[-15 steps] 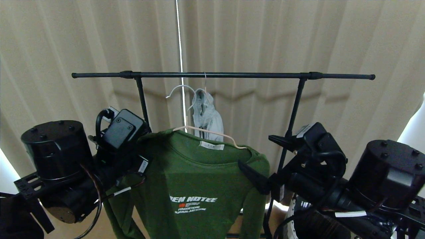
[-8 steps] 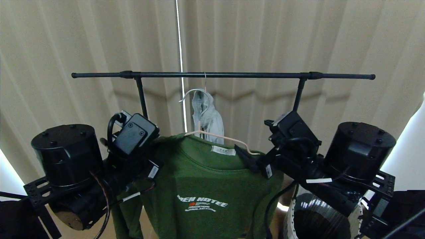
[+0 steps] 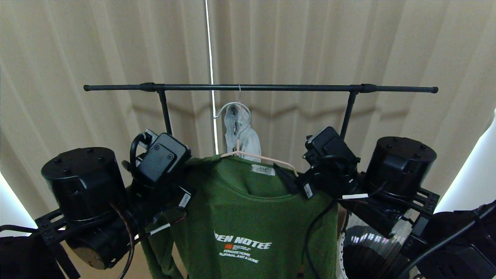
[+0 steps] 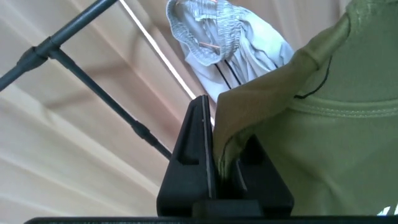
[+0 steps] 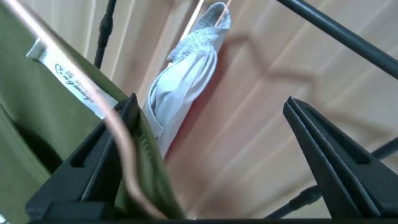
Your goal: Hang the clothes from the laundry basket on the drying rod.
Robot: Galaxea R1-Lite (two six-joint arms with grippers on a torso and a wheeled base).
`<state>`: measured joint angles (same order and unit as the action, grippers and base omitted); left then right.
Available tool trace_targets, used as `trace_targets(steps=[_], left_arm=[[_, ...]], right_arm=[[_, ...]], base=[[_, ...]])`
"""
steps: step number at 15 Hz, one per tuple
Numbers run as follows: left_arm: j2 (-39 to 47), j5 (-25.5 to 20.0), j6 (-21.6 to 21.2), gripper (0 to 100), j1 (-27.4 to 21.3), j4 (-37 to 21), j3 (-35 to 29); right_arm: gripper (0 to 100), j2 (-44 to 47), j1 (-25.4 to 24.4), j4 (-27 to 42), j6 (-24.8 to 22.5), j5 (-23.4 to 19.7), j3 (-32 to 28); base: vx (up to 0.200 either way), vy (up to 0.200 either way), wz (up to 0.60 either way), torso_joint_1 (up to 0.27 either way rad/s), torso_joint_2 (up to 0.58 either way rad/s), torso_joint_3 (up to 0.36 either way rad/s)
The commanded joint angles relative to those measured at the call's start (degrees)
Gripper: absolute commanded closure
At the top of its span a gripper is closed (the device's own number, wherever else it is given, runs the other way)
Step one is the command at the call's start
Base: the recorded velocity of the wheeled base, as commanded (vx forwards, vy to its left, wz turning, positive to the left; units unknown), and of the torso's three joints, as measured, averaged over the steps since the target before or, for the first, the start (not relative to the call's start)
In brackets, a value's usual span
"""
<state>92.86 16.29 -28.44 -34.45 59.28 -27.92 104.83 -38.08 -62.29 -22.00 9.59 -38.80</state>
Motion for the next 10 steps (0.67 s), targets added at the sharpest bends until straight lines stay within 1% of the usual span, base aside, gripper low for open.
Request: trace_targets(steps=[1, 4, 5, 10], left_arm=[[1.1, 0.1, 0.0, 100, -0.4, 0.1, -0.1], [1.1, 0.1, 0.0, 100, -0.8, 0.4, 0.1], [1.1, 0.1, 0.0, 100, -1.0, 0.4, 0.1], [1.0, 0.0, -0.1, 100, -1.5, 0.5, 0.1]], right_arm=[[0, 0.3, -0.2, -0.1, -0.1, 0.0, 0.0], [0, 0.3, -1.3, -0.3, -0.1, 0.0, 0.1], [100, 0.4, -1.5, -0.3, -0.1, 0.0, 0.1], [100, 0.4, -2.1, -0.5, -0.1, 0.0, 0.0]], base=[[0.000, 0.000, 0.00, 0.000, 0.00, 0.000], [0.000, 0.000, 0.00, 0.000, 0.00, 0.000], [0.000, 0.000, 0.00, 0.000, 0.00, 0.000], [0.000, 0.000, 0.00, 0.000, 0.00, 0.000]])
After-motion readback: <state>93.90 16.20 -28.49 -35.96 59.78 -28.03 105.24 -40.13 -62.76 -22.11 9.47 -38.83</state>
